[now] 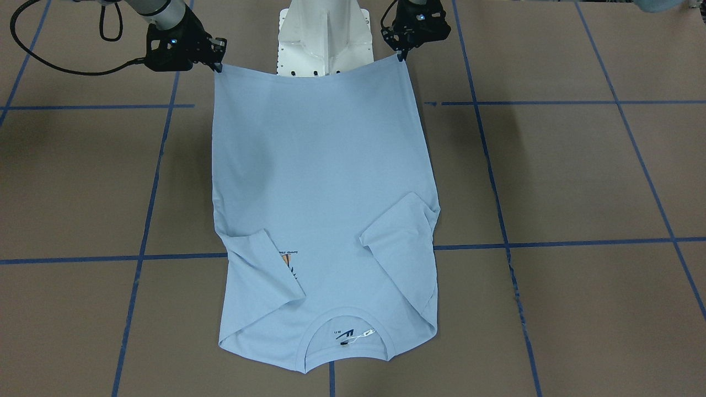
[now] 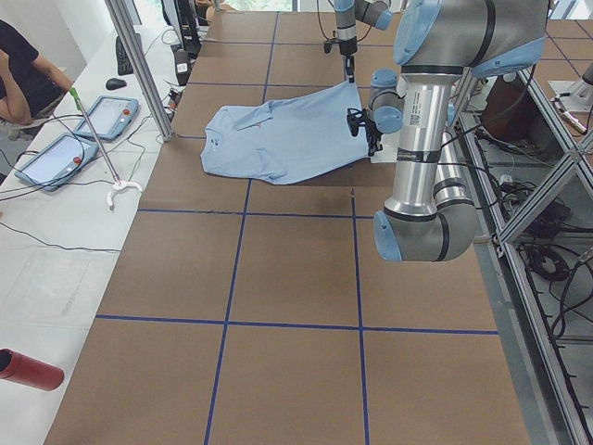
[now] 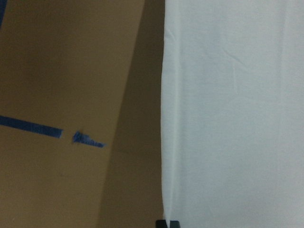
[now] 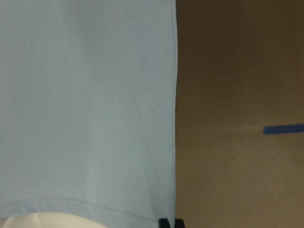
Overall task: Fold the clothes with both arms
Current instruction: 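Lift the hem and fold it toward the collar with both grippers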
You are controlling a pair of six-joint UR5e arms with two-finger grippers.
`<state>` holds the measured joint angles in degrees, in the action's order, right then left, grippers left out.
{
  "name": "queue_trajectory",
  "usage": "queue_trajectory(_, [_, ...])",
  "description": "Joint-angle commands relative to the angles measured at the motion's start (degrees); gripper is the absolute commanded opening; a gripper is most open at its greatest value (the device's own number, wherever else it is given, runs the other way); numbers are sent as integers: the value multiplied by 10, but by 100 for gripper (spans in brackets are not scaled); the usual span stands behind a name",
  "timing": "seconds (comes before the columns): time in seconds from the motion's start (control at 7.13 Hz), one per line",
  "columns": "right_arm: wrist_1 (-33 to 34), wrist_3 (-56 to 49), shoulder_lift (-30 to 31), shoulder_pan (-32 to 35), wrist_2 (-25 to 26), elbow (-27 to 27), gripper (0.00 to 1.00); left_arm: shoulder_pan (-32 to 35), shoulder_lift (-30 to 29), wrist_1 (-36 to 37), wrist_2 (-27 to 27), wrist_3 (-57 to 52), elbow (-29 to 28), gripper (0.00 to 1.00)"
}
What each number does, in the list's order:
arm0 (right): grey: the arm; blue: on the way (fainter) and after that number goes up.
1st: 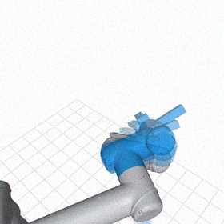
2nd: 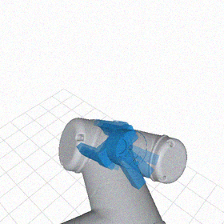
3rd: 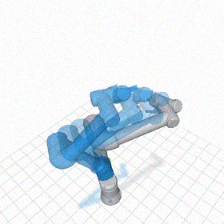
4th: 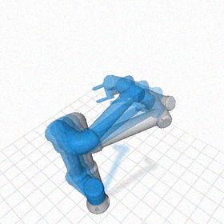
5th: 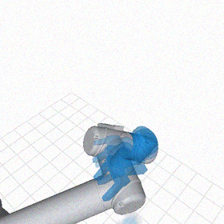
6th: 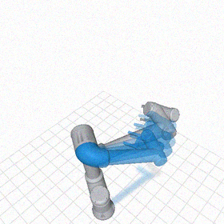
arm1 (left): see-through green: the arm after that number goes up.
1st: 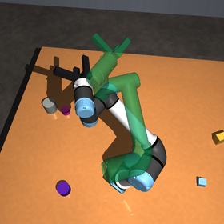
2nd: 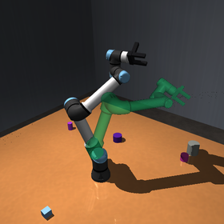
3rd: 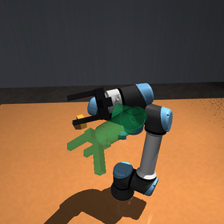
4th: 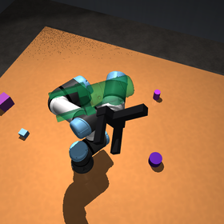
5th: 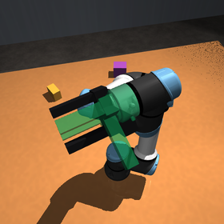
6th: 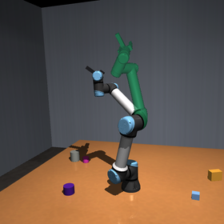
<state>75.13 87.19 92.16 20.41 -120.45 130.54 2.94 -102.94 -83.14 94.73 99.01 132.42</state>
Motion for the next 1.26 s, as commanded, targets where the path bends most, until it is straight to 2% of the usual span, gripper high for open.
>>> queue_trajectory(0.0, [0, 1, 58, -34, -29, 65, 0, -45, 15, 31, -2, 4, 33, 0])
queue_trajectory(0.14, [0, 3, 77, -49, -29, 89, 0, -70, 21, 53, -2, 4, 64, 0])
queue_trajectory(0.42, [0, 2, 77, -57, -28, 84, 0, -86, 15, 64, -2, 4, 72, 0])
queue_trajectory(0.56, [-1, -2, 70, -47, -23, 73, 0, -70, 13, 63, -2, -2, 70, 0])
queue_trajectory(0.84, [-1, -5, 9, 10, -23, 21, 0, -8, 10, 62, 1, -47, 65, 0])
queue_trajectory(1.12, [-2, -36, -26, 87, -29, -5, 0, 55, 3, 63, 4, -95, 61, 0])
